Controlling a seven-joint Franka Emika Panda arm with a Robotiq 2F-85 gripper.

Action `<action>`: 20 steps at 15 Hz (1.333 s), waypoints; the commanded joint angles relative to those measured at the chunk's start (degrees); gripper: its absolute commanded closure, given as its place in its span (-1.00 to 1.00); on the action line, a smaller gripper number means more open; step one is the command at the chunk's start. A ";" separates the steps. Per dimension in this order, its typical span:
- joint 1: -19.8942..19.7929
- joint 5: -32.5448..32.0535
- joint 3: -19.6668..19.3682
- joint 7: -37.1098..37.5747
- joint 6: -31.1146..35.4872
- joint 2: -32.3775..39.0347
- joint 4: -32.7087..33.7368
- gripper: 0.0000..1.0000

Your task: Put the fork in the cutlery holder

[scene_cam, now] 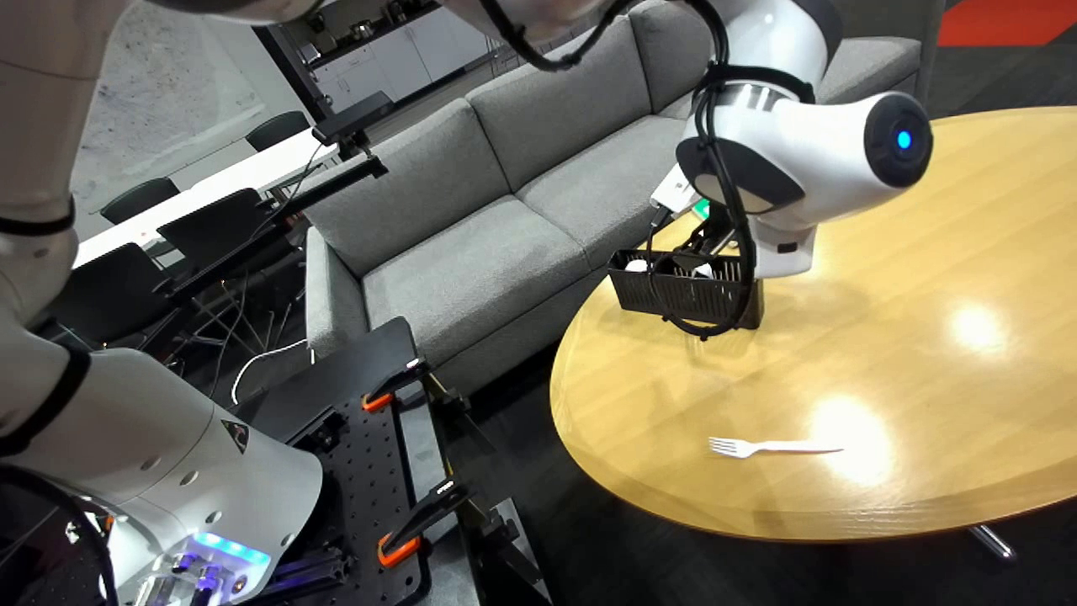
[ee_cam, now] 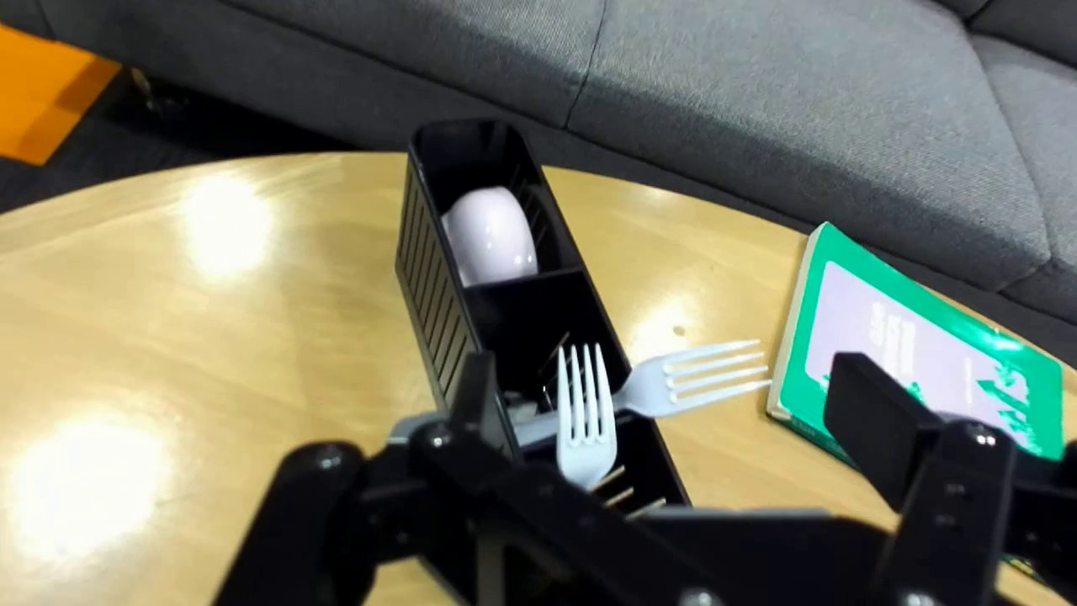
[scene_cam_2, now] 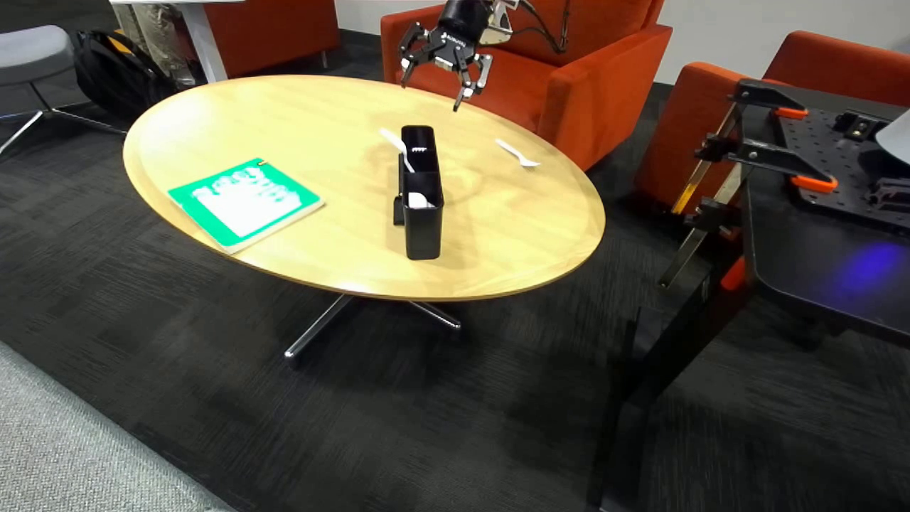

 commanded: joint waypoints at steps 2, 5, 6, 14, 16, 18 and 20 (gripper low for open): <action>2.60 -9.54 -2.51 -3.31 7.65 -9.67 -9.79 -1.00; 3.29 -18.13 -3.36 -4.03 12.86 -13.19 -13.95 -1.00; 3.31 -20.86 -3.43 -4.70 15.06 -13.89 -15.32 -1.00; 2.94 -39.41 -1.96 -4.88 44.79 -13.14 -25.94 -1.00; 3.25 -43.19 -2.28 -3.47 50.99 -11.97 -28.03 -1.00; 1.24 -44.67 -0.72 -2.79 49.21 -11.34 -26.54 -1.00; 1.20 -45.63 -0.64 -2.33 49.64 -10.62 -26.72 -1.00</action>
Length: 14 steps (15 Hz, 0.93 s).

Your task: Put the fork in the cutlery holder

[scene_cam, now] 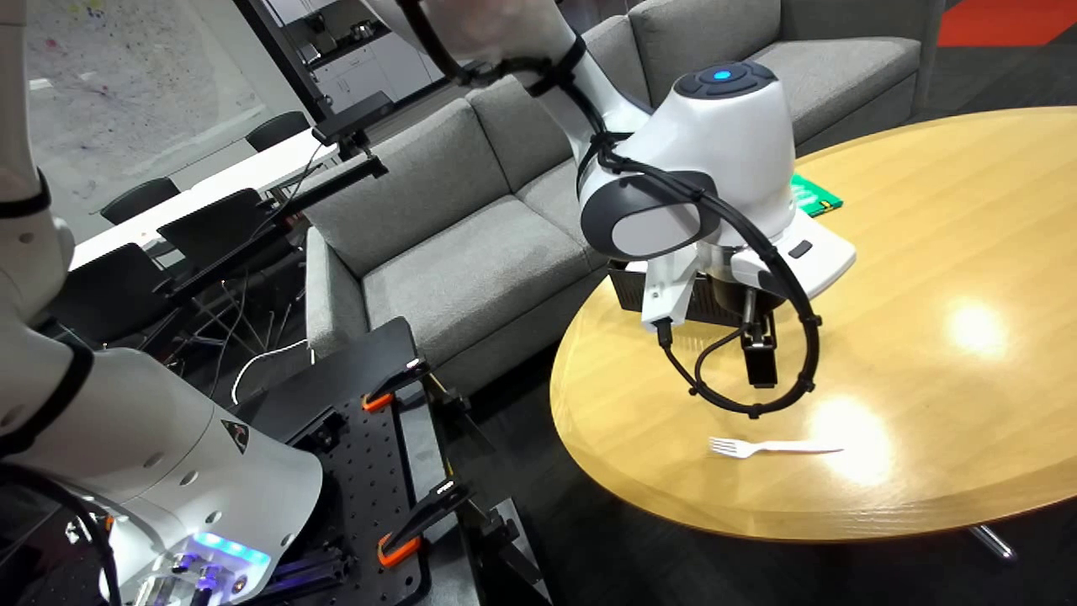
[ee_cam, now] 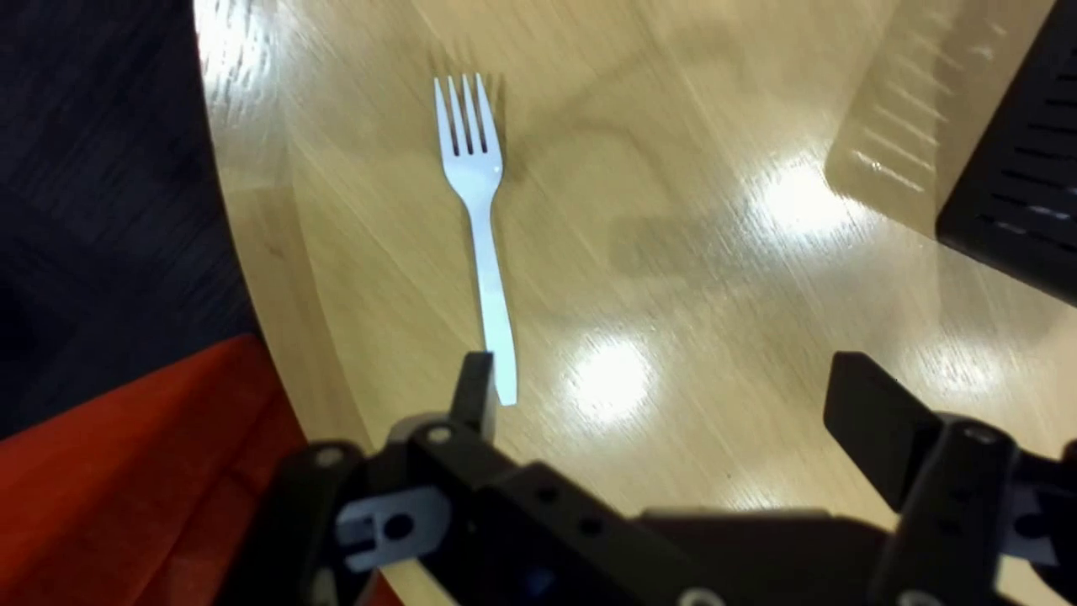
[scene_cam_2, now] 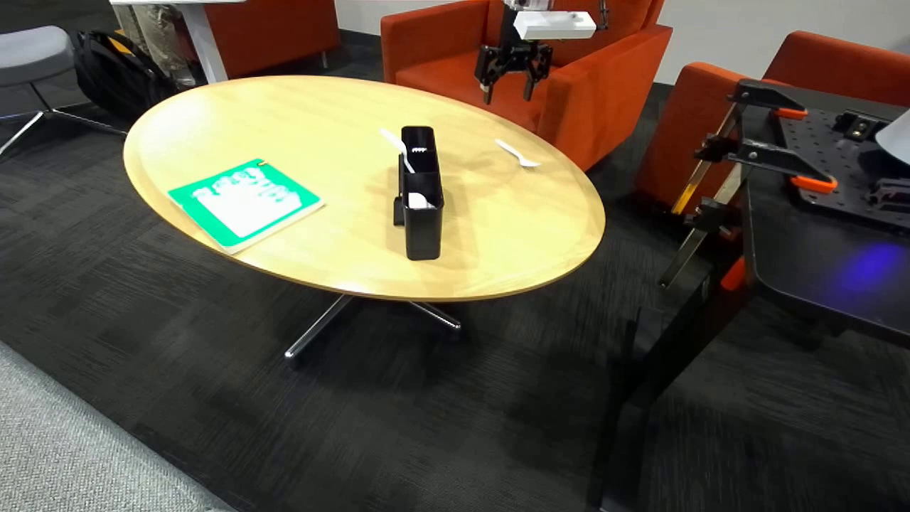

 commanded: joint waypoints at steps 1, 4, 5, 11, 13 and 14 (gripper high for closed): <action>-1.29 -2.51 1.05 1.81 0.18 -0.14 0.06 -1.00; -0.96 -2.97 0.51 2.20 0.54 0.58 0.73 -1.00; -2.04 -4.11 1.31 0.24 -0.04 1.24 1.34 -1.00; -3.92 -7.07 1.87 -0.09 3.23 7.17 4.00 -1.00; -4.81 -6.94 2.22 0.12 4.77 9.17 5.17 -1.00; -5.01 -6.87 2.19 0.33 5.48 10.04 5.70 -1.00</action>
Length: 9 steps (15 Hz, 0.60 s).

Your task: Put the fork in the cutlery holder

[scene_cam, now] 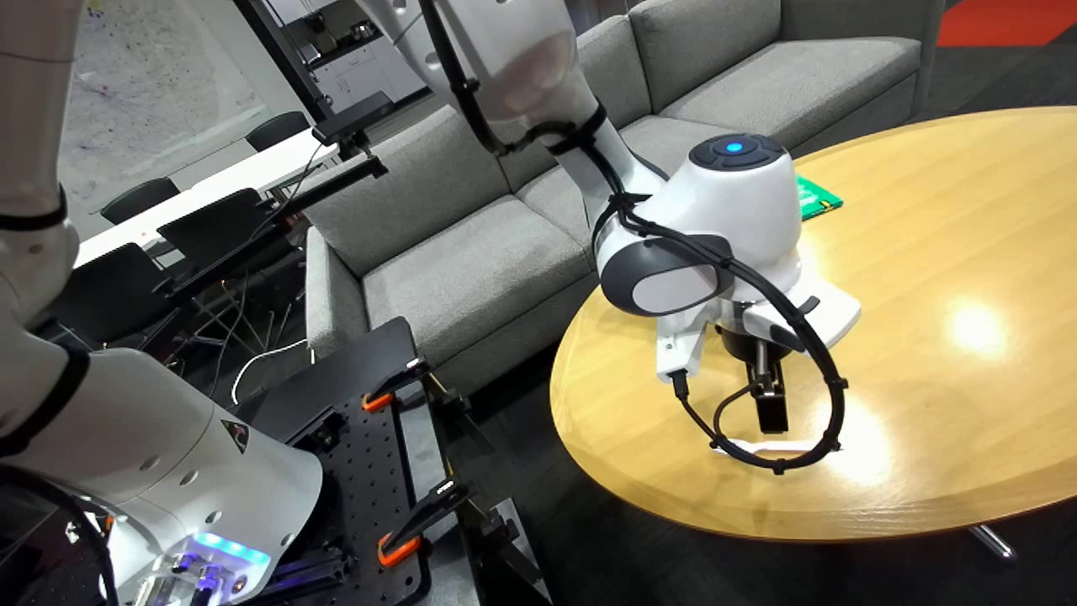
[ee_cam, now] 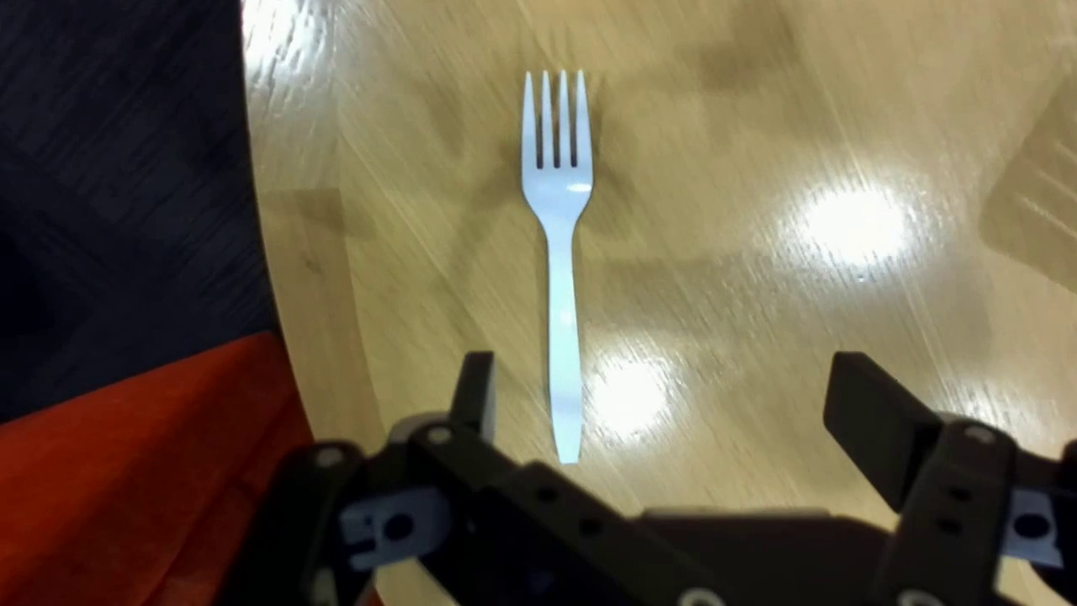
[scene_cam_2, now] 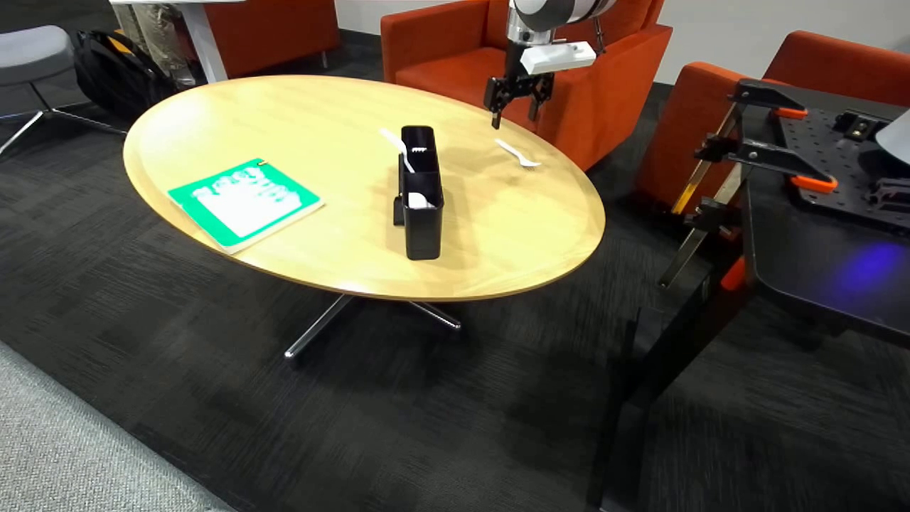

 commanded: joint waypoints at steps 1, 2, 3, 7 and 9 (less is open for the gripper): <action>-2.11 -0.75 1.20 0.16 3.77 3.42 2.40 -1.00; -2.08 -0.83 0.94 0.40 4.28 4.30 3.00 -1.00; -1.89 -0.93 0.53 0.69 4.55 5.19 3.65 -1.00; -1.85 -0.92 -0.11 1.35 3.74 8.04 6.34 -1.00; -1.75 -0.94 -0.47 1.52 3.59 9.33 7.51 -1.00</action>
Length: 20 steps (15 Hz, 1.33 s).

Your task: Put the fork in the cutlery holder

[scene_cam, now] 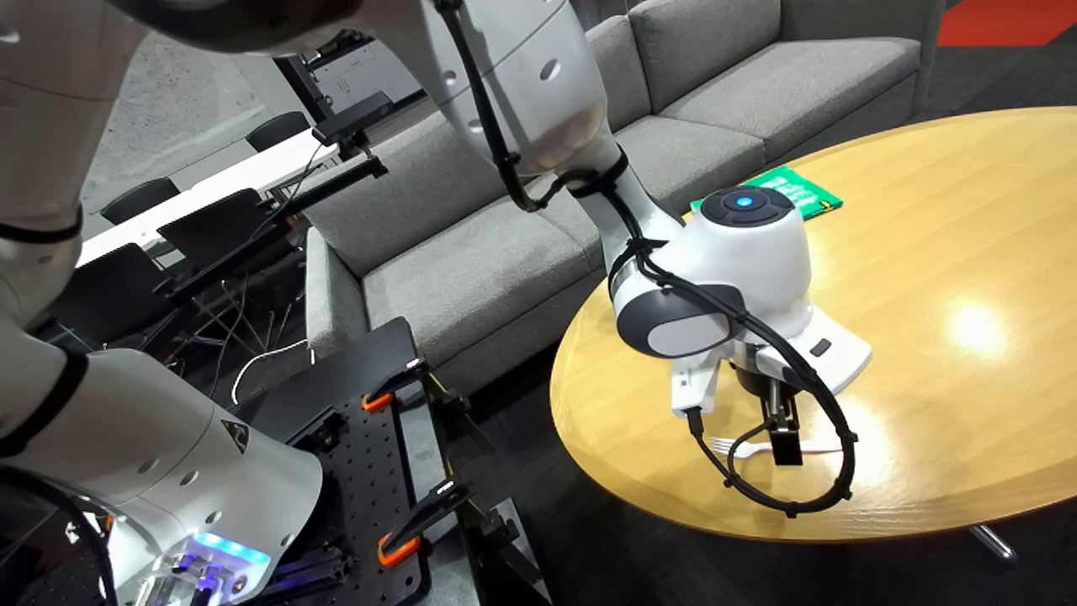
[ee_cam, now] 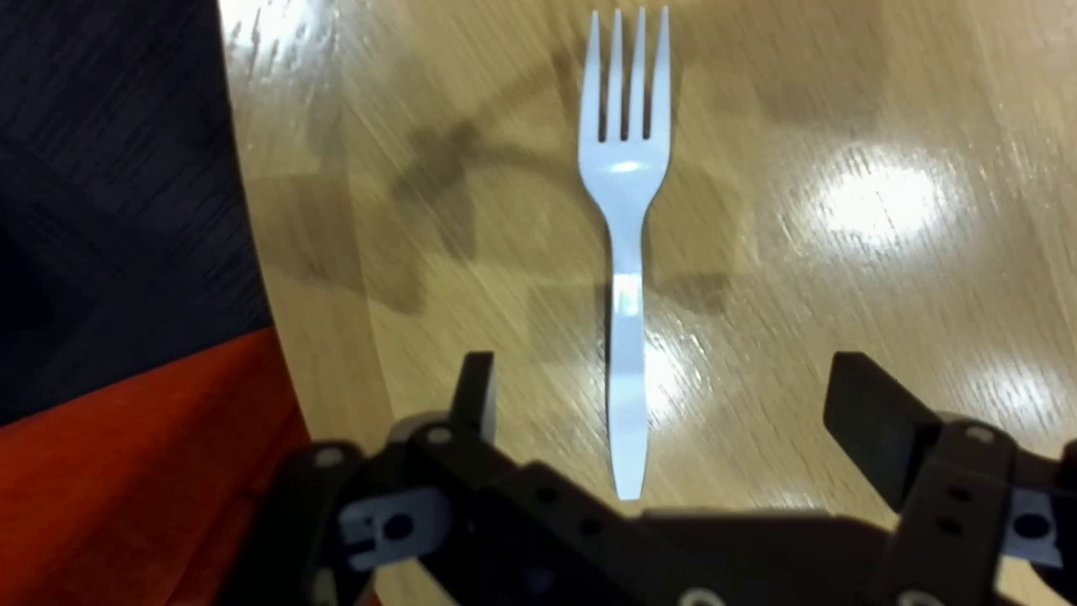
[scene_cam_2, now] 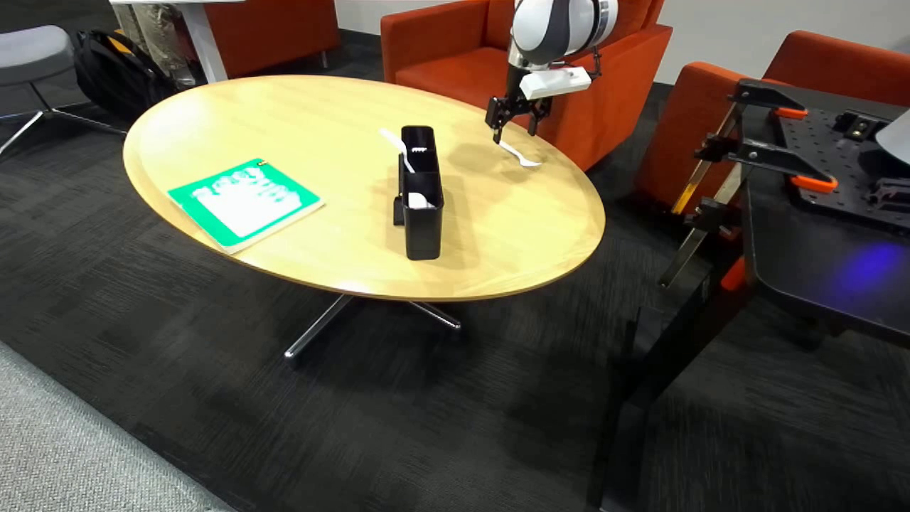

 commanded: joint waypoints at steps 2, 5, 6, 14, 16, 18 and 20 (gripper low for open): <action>-0.18 -0.96 -0.63 1.42 0.22 3.05 3.31 -1.00; -0.63 -0.90 -0.39 1.27 -0.02 4.51 4.94 -1.00; -0.94 -0.89 -0.10 1.08 -0.18 4.87 5.46 -1.00; -1.51 -0.71 0.25 1.08 -0.58 6.73 8.20 0.45; -1.47 -0.73 0.28 1.13 -0.78 6.69 8.44 0.75; -1.35 -0.72 0.29 1.22 -1.10 6.39 8.30 0.99; -0.83 -0.26 0.05 2.12 -2.07 4.82 6.94 0.93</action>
